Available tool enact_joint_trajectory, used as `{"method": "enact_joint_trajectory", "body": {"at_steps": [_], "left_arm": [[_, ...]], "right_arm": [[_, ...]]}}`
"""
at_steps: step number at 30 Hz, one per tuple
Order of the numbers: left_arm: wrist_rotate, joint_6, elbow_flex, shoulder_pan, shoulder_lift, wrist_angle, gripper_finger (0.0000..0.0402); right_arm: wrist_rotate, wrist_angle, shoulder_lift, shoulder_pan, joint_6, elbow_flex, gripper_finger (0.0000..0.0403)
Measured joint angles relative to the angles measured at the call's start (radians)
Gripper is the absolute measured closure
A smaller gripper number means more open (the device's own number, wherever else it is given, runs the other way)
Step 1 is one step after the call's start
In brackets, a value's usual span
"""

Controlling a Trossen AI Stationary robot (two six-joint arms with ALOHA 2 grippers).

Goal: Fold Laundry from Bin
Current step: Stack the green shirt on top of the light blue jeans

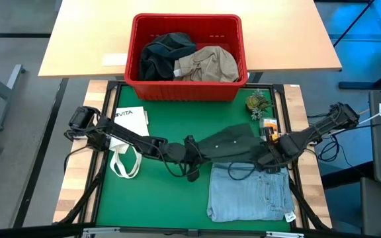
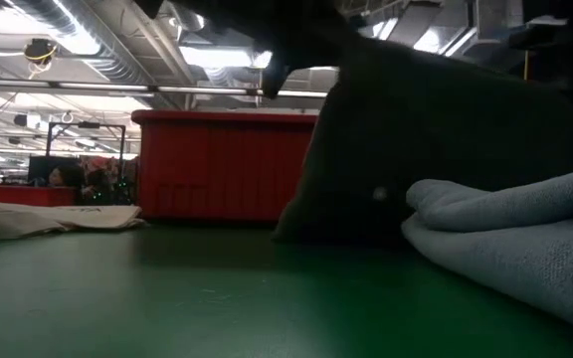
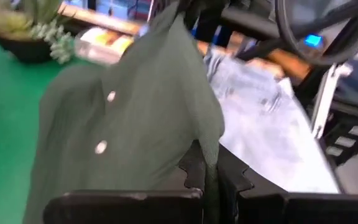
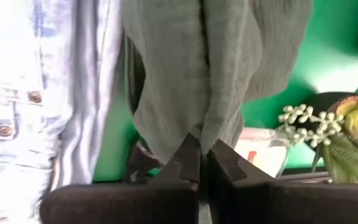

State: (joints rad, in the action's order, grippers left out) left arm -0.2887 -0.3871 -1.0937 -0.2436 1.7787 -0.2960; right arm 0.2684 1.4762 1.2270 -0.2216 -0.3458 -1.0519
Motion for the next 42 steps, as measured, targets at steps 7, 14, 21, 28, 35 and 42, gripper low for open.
{"method": "enact_joint_trajectory", "body": {"at_steps": [7, 14, 21, 28, 35, 42], "left_arm": [[0.044, 0.02, -0.043, -0.004, 0.098, -0.105, 0.0401], [0.038, 0.16, -0.185, -0.04, 0.101, -0.055, 0.0401], [0.036, 0.188, -0.291, -0.076, 0.142, 0.081, 0.0401], [0.042, 0.172, -0.311, -0.105, 0.212, 0.07, 0.0401], [0.02, 0.171, -0.311, -0.114, 0.213, 0.038, 0.0401], [0.069, 0.169, -0.312, -0.136, 0.212, 0.038, 0.0401]], "right_arm": [[0.0, 0.089, 0.0, -0.136, -0.161, -0.068, 0.04], [-0.016, 0.096, 0.0, -0.294, -0.304, -0.146, 0.04], [-0.084, 0.095, 0.001, -0.494, -0.52, -0.161, 0.04], [-0.121, 0.084, 0.001, -0.707, -0.753, -0.165, 0.04], [-0.113, 0.001, 0.002, -0.815, -0.832, -0.198, 0.04], [-0.113, -0.12, 0.015, -0.839, -0.829, -0.194, 0.04]]}}
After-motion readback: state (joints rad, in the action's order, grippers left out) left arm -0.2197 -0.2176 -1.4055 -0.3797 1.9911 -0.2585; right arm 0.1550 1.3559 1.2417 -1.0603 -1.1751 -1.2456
